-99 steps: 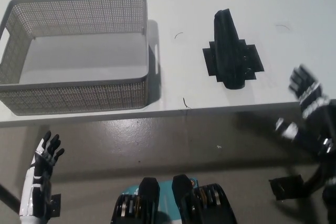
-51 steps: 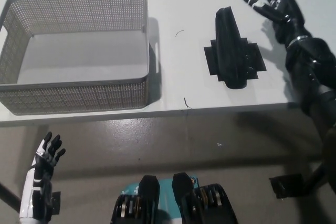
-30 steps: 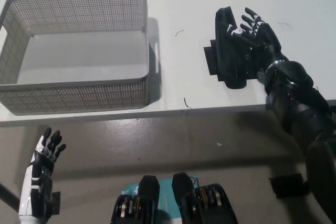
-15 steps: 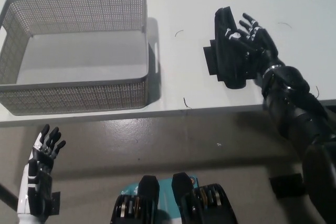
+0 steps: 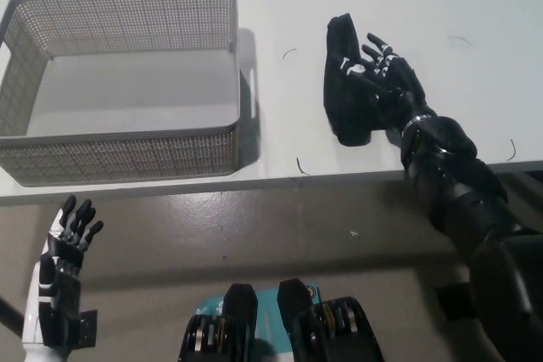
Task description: Use the right hand to push the pencil case on the right hand side to the container on the left side
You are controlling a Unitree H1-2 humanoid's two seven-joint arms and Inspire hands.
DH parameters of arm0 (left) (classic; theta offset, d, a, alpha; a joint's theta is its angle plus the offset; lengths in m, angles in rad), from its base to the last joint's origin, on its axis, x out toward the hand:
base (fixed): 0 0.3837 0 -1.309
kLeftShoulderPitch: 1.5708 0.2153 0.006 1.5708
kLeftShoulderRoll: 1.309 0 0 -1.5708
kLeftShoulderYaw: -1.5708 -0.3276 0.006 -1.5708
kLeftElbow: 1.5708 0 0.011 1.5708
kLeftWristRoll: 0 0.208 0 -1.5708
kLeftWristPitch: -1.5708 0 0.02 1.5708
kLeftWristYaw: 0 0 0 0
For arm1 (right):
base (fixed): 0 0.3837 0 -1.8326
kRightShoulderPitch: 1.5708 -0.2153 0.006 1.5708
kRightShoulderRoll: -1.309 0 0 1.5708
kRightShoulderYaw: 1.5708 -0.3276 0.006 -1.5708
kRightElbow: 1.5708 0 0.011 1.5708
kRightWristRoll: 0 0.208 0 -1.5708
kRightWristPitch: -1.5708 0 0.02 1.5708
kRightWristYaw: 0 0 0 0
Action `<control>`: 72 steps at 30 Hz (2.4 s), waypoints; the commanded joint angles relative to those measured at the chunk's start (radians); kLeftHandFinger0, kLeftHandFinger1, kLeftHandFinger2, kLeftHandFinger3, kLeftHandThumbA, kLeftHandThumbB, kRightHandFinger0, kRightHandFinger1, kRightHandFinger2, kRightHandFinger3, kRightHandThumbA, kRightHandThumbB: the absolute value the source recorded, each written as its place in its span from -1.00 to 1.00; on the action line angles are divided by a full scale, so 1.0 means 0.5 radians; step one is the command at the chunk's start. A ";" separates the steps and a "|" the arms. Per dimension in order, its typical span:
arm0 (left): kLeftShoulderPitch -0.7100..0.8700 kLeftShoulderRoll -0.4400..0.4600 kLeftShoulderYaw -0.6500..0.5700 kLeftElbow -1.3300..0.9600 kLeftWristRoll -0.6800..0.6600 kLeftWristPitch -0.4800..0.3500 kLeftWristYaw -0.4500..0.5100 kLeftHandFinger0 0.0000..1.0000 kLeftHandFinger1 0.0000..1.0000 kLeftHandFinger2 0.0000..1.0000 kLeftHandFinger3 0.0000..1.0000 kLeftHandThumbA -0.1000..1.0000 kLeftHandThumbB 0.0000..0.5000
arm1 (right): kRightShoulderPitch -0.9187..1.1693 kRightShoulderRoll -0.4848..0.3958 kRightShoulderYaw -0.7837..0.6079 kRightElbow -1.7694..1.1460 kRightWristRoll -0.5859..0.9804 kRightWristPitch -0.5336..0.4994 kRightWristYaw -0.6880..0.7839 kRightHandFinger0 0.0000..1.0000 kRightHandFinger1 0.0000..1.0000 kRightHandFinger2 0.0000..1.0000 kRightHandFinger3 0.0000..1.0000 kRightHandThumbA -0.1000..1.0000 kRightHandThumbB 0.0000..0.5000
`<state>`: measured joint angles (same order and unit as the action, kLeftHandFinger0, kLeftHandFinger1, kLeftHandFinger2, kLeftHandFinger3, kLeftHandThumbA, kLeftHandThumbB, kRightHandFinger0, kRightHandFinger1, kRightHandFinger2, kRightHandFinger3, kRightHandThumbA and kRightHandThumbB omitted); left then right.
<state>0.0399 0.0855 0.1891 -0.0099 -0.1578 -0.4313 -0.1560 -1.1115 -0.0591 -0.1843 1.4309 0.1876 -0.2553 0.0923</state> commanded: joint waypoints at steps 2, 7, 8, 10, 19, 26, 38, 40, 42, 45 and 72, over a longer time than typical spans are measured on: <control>-0.017 -0.002 0.012 -0.089 -0.047 -0.077 -0.052 1.00 1.00 1.00 1.00 1.00 0.61 | -0.096 0.072 0.011 -0.009 -0.004 -0.032 0.007 1.00 1.00 1.00 1.00 1.00 -0.16; -0.029 -0.002 0.012 -0.098 -0.059 -0.077 -0.065 1.00 1.00 1.00 1.00 1.00 0.59 | -0.125 0.127 -0.021 -0.012 0.031 -0.018 0.026 1.00 1.00 1.00 1.00 1.00 -0.14; -0.028 -0.003 0.013 -0.102 -0.062 -0.077 -0.066 1.00 1.00 1.00 1.00 1.00 0.59 | -0.131 0.141 -0.032 -0.013 0.042 -0.010 0.031 1.00 1.00 1.00 1.00 1.00 -0.13; -0.027 0.000 0.013 -0.114 -0.052 -0.077 -0.061 1.00 1.00 1.00 1.00 1.00 0.56 | -0.144 0.173 -0.028 -0.016 0.034 -0.017 0.019 1.00 1.00 1.00 1.00 1.00 -0.11; -0.035 0.009 0.015 -0.126 -0.071 -0.077 -0.070 1.00 1.00 1.00 1.00 1.00 0.61 | -0.174 0.258 0.036 -0.011 -0.029 -0.023 -0.026 1.00 1.00 1.00 1.00 1.00 -0.05; -0.048 0.006 0.014 -0.128 -0.074 -0.077 -0.077 1.00 1.00 1.00 1.00 1.00 0.60 | -0.219 0.321 0.071 -0.011 -0.048 -0.020 -0.034 1.00 1.00 1.00 1.00 1.00 -0.12; -0.074 0.016 0.003 -0.131 -0.096 -0.077 -0.074 1.00 1.00 1.00 1.00 1.00 0.64 | -0.310 0.412 0.076 -0.003 -0.035 0.002 -0.039 1.00 1.00 1.00 1.00 1.00 -0.02; -0.078 0.021 0.003 -0.131 -0.086 -0.077 -0.076 1.00 1.00 1.00 1.00 1.00 0.65 | -0.315 0.424 0.085 -0.004 -0.043 -0.006 -0.030 1.00 1.00 1.00 1.00 1.00 -0.08; -0.083 0.025 0.005 -0.131 -0.079 -0.077 -0.072 1.00 1.00 1.00 1.00 1.00 0.66 | -0.318 0.433 0.081 -0.005 -0.038 -0.009 -0.028 1.00 1.00 1.00 1.00 1.00 -0.07; -0.086 0.031 0.015 -0.130 -0.069 -0.077 -0.064 1.00 1.00 1.00 1.00 1.00 0.66 | -0.314 0.436 0.093 -0.007 -0.051 -0.015 -0.026 1.00 1.00 1.00 1.00 1.00 -0.13; -0.058 0.016 -0.014 -0.096 -0.066 -0.077 -0.073 1.00 1.00 1.00 1.00 1.00 0.71 | 0.135 0.042 -0.157 -1.554 0.362 0.133 0.280 1.00 1.00 1.00 1.00 1.00 0.18</control>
<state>0.0135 0.0879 0.1950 -0.0355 -0.1893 -0.4397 -0.1839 -1.1185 -0.0033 -0.2360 1.0387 0.2345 -0.2841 0.1426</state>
